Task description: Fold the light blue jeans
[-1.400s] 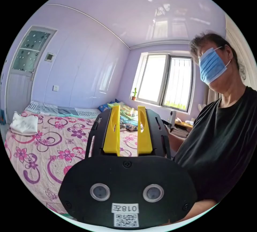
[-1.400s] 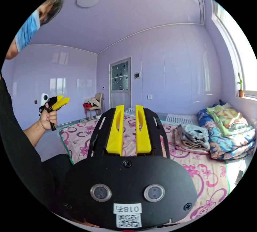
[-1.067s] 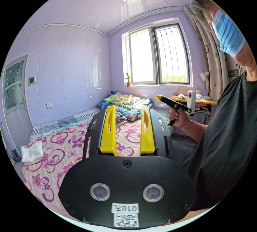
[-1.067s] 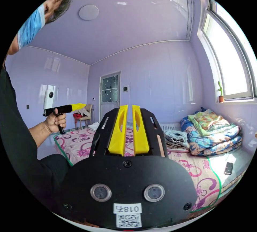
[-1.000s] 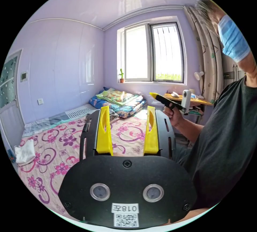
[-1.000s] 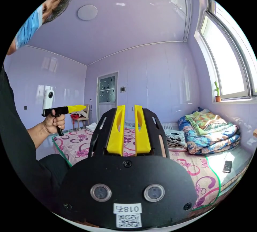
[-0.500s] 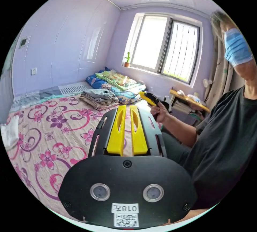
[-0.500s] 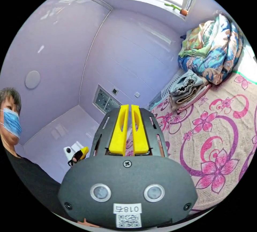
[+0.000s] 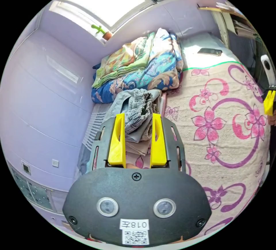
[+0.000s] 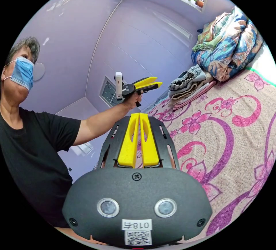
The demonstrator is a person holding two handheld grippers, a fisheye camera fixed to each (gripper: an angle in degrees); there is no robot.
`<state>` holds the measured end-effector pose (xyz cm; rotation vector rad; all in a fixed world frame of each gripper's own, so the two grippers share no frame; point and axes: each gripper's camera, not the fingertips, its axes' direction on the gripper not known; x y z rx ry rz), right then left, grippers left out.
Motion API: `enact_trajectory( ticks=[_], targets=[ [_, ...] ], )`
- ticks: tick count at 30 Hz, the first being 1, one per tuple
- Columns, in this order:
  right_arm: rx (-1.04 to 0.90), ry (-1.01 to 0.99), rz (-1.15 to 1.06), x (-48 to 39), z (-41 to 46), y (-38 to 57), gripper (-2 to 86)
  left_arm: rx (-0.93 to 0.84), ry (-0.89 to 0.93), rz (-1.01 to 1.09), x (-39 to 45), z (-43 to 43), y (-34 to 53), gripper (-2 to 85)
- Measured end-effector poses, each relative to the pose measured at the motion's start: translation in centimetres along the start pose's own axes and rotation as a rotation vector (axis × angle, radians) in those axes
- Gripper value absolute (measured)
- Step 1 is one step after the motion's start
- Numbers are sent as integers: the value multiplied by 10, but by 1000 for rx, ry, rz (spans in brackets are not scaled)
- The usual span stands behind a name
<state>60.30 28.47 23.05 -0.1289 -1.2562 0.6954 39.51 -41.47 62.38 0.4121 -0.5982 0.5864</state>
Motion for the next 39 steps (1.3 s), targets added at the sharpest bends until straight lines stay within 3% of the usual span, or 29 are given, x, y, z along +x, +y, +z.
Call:
enact_trajectory(
  ticks=[4,12,15,21,25,28,33,39],
  targets=[
    [6,-9,3,12,-11,-12,-3,-172,-36,184,14,82,-23,140],
    [17,-24,31,25,-17,-29,-3,-278,-37,149,-18,128,-27,86],
    [30,-11,41,28,-19,-34,-3,-279,109,-105,-61,125,-17,71],
    [27,38,58,29,-12,-42,-3,28,415,-666,-157,54,60,65],
    [3,88,45,26,0,-48,-3,396,698,-1075,-207,-25,171,62],
    [-10,114,27,21,10,-50,-3,704,767,-1277,-219,-99,278,60],
    [-74,174,-65,-8,31,-50,-3,952,550,-1474,-207,-234,490,58],
    [-117,210,-172,-66,39,-48,-3,1145,26,-1770,-89,-383,818,58]
  ],
)
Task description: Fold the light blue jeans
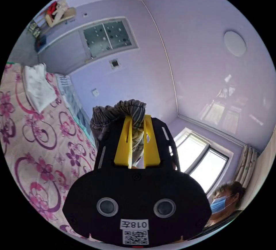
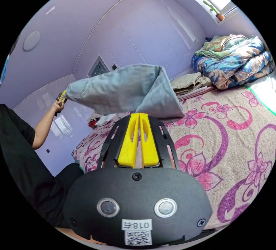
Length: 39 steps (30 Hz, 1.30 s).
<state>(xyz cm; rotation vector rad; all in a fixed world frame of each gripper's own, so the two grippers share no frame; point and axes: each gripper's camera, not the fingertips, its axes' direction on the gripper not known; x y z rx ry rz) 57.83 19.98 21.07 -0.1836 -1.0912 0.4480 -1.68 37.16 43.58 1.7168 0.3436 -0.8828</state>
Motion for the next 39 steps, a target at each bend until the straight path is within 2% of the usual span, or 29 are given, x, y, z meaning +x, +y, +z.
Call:
enact_trajectory(
  ticks=[2,3,5,7,8,11,15,22,29,32,35,37,39],
  targets=[
    [12,31,3,-15,-5,-4,-2,153,-202,-65,-72,-124,-25,60],
    [20,43,5,-24,-6,-8,-2,160,-253,-103,-93,-150,-29,60],
    [14,53,2,-37,-5,-14,-2,80,-461,-286,-176,-238,-32,61],
    [-33,55,6,-54,3,-21,0,-35,-656,-348,-220,-282,-23,62],
    [-48,54,9,-58,5,-22,0,-38,-642,-316,-236,-309,-16,62],
    [-134,72,21,-79,21,-30,5,4,-421,-307,-268,-353,-3,63],
    [-240,134,79,-94,56,-53,35,-35,-425,-270,-283,-371,3,63],
    [-423,228,324,-74,154,-94,100,23,-390,-213,-307,-401,20,63],
    [-457,99,629,-40,214,-111,109,20,-394,-188,-330,-414,10,64],
    [-402,-1,709,-35,223,-117,49,6,-386,-192,-337,-411,0,64],
    [-473,106,463,-69,225,-163,21,-22,-402,-177,-336,-403,-15,63],
    [-641,163,176,-115,226,-213,15,-51,-412,-167,-334,-396,-27,63],
    [-712,180,2,-150,209,-245,13,-75,-420,-156,-332,-390,-39,63]
  ],
)
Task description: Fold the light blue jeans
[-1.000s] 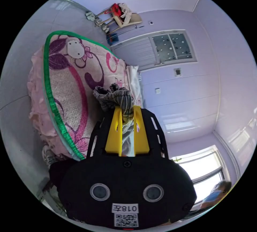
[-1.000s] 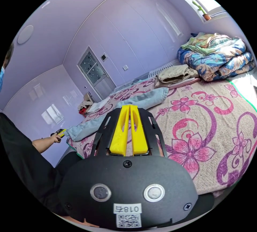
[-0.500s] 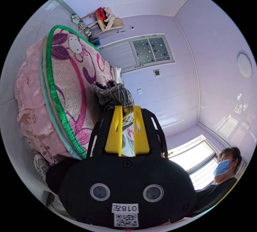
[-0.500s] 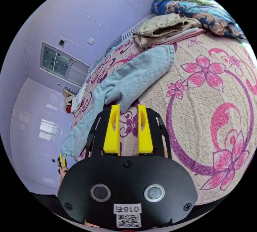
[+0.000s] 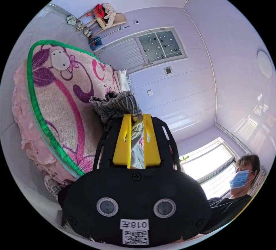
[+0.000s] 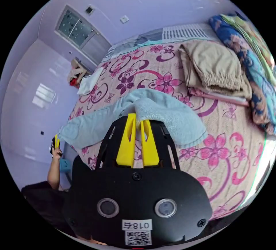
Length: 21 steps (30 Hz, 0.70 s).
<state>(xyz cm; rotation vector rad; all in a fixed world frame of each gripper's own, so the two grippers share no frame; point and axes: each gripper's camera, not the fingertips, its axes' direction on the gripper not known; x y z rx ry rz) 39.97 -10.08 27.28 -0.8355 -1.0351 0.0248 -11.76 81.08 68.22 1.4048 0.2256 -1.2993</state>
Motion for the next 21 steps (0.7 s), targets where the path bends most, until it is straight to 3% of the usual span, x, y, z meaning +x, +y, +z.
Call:
enact_trajectory(
  ticks=[4,7,11,13,14,17,21],
  targets=[
    [-43,-4,-209,-38,-97,19,19,-46,-22,10,10,11,-19,67],
    [-71,45,-195,-32,-137,54,30,-99,-61,-15,11,25,-24,68],
    [-229,124,88,39,-125,107,47,-192,-23,-22,20,55,-14,69],
    [-364,418,301,87,-102,158,41,-200,-28,-30,28,60,-7,76],
    [-393,465,328,93,-97,171,42,-207,-47,-36,35,59,-3,83],
    [-357,444,326,91,-90,217,47,-161,-119,6,64,44,2,95],
    [-242,416,133,50,-81,230,55,-51,-134,150,124,26,0,87]
  ],
)
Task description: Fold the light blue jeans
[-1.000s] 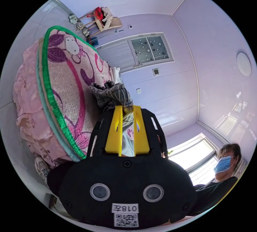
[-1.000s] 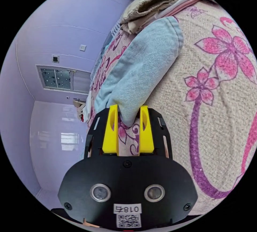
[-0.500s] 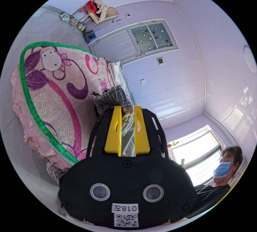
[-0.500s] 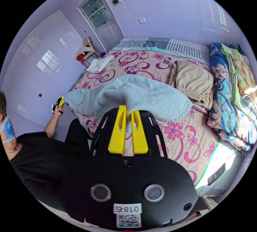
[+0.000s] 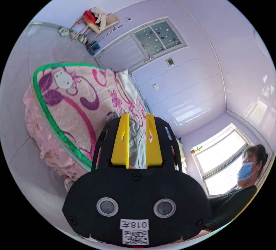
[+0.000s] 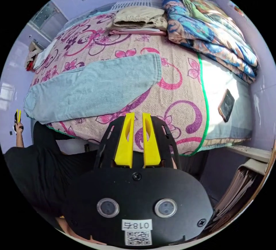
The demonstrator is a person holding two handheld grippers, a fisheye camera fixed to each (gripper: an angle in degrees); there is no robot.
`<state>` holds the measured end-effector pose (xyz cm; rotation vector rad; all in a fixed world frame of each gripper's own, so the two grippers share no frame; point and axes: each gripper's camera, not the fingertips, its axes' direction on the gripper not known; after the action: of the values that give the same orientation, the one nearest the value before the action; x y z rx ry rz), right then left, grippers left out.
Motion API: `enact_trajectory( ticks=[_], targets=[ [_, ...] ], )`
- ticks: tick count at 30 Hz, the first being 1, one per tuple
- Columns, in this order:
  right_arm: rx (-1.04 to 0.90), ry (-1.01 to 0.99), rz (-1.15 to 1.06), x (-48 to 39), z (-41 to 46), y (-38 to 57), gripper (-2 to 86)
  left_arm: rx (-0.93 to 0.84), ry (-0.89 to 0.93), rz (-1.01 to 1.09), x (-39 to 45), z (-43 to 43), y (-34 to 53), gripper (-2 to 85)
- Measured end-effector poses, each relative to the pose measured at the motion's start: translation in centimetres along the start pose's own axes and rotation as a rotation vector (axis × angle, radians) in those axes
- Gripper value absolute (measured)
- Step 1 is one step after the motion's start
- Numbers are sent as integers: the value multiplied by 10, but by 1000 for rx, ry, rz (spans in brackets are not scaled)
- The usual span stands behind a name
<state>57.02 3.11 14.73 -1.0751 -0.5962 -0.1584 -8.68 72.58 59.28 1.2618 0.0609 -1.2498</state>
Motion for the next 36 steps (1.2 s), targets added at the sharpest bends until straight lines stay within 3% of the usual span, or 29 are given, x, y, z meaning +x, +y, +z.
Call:
enact_trajectory(
  ticks=[3,6,8,14,18,20,25,27,30,32,36],
  targets=[
    [140,-19,-166,-41,-11,-9,57,-90,-3,222,73,27,-17,81],
    [225,-69,-281,-81,-13,-23,53,-378,-7,485,154,110,-16,82],
    [250,-92,-327,-105,-10,-28,49,-610,-146,752,217,190,7,92],
    [220,-164,-438,-165,9,-4,22,-1006,-398,1383,324,354,69,117],
    [193,-182,-406,-173,15,27,0,-1179,-416,1471,356,425,72,150],
    [191,-197,-371,-170,15,39,-4,-1359,-459,1473,361,468,80,166],
    [214,-213,-272,-160,7,61,-6,-1592,-407,1320,376,510,91,123],
    [227,-228,-260,-159,4,61,-6,-1623,-402,1304,386,508,101,108],
    [258,-249,-261,-159,0,54,-5,-1530,-441,1428,417,480,120,64],
    [284,-216,-278,-163,-4,47,-5,-1314,-490,1603,446,432,147,45],
    [319,-46,-371,-183,-6,27,-2,-995,-574,1721,476,344,191,38]
  ],
)
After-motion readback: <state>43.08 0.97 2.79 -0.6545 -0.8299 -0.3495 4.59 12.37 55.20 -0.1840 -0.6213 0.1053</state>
